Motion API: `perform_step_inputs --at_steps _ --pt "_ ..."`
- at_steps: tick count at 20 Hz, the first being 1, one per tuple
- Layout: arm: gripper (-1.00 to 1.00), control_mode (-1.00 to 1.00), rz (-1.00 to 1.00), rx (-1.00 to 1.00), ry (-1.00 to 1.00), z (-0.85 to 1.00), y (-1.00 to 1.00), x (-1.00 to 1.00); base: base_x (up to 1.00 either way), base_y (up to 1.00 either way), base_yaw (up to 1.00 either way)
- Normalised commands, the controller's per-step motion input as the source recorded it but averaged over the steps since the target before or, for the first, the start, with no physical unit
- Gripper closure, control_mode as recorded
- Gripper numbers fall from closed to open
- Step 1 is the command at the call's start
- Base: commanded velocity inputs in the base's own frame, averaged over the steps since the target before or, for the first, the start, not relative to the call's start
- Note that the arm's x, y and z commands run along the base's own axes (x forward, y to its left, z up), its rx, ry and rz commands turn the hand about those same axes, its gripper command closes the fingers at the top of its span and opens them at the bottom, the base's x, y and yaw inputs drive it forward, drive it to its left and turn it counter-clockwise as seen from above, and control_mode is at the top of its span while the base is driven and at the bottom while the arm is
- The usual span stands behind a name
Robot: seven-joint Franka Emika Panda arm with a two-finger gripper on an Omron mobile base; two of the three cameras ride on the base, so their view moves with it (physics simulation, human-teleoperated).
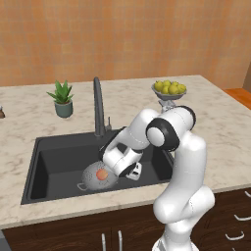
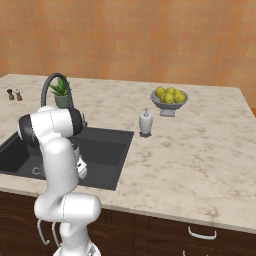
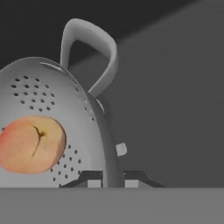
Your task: Put the colander in the sink, put the peach in the colander, and turn on the sink faucet and pour water over the colander.
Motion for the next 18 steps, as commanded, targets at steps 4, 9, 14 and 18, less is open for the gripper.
perform_step_inputs --at_steps 4,9,14,18 --pt "1.00 -1.00 -0.01 0.00 -0.11 -0.28 -0.11 0.00 0.00 0.00 0.00" --pt "1.00 -1.00 0.00 0.00 -0.07 -0.30 -0.21 -0.02 0.00 0.00 0.00" --pt "1.00 -1.00 0.00 0.00 -0.04 -0.33 -0.18 -0.23 0.00 0.00 0.00" --pt "-1.00 -1.00 0.00 0.06 -0.01 -0.15 0.00 -0.14 0.00 0.00 0.00"
